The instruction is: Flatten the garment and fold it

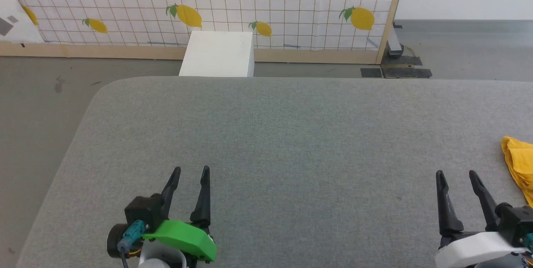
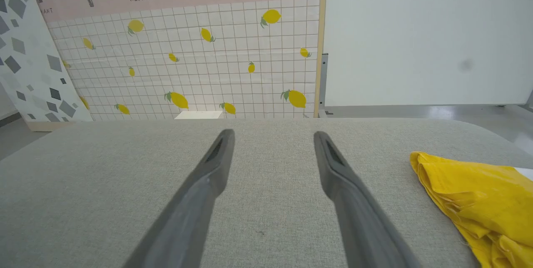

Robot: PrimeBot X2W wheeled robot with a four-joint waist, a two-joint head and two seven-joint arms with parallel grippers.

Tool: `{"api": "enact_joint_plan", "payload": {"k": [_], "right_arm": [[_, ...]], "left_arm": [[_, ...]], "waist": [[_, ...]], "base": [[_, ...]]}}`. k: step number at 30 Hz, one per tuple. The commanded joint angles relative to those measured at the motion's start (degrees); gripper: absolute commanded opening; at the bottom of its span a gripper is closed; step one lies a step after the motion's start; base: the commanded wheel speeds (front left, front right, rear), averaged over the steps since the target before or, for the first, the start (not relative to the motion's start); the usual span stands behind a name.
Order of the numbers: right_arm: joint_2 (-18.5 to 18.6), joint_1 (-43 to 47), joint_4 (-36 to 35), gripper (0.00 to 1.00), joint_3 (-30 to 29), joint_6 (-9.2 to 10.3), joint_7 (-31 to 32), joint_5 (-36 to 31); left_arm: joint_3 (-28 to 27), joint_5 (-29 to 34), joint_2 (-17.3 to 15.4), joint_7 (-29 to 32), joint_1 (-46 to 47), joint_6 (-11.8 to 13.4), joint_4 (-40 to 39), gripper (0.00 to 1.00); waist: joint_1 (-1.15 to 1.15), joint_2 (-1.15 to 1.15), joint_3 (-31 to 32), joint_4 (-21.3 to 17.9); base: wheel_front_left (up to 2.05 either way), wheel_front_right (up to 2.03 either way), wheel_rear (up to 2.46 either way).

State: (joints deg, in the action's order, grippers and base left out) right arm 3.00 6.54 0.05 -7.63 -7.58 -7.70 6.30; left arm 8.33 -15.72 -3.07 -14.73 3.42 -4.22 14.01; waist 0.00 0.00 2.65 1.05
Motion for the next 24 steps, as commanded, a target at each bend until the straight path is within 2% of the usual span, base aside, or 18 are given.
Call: {"api": "enact_joint_plan", "payload": {"k": [1,24], "right_arm": [[0.00,0.00,-0.01,0.00,0.00,-0.01,0.07,-0.01],[0.00,-0.70,-0.02,0.00,0.81,0.00,0.93,-0.68]], "left_arm": [[0.01,0.01,-0.01,0.04,0.00,0.00,0.01,0.00],[-0.92,1.67,0.00,1.60,-0.33,0.45,-1.47,0.00]], "waist": [[0.00,0.00,0.00,-0.01],[0.00,0.00,-0.30,-0.14]], "base": [[0.00,0.00,0.00],[0.00,0.00,0.00]]}}
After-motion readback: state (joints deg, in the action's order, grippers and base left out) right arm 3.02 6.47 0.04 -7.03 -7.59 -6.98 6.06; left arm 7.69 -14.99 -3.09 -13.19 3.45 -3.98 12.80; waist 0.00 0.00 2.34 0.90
